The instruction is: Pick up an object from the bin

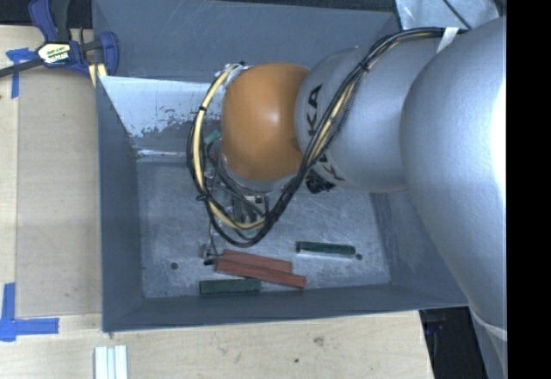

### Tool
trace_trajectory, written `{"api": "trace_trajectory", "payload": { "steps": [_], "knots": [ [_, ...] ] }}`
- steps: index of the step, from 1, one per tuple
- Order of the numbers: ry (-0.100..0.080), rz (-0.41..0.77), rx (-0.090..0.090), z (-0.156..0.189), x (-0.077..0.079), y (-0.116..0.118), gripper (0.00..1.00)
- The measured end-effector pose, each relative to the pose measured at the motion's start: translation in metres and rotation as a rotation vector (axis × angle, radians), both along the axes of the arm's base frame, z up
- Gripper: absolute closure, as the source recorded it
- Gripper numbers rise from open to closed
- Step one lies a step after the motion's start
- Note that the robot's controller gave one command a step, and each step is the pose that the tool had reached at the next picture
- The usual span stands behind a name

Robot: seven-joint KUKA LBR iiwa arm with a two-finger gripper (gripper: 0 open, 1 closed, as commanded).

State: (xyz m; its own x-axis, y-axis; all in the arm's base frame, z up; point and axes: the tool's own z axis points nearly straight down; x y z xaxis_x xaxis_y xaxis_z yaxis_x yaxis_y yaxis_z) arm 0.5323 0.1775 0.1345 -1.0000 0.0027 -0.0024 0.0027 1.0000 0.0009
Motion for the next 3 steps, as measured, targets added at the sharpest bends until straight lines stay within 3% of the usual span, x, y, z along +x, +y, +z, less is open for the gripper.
{"api": "trace_trajectory", "payload": {
  "steps": [1, 2, 3],
  "knots": [
    [0.005, 0.094, 0.000, -0.0657, -0.0349, -0.0290, 0.00],
    [-0.004, 0.095, 0.003, -0.0610, -0.0317, -0.0272, 1.00],
    [-0.006, 0.093, 0.002, -0.0623, -0.0310, -0.0285, 0.00]
  ]
}}
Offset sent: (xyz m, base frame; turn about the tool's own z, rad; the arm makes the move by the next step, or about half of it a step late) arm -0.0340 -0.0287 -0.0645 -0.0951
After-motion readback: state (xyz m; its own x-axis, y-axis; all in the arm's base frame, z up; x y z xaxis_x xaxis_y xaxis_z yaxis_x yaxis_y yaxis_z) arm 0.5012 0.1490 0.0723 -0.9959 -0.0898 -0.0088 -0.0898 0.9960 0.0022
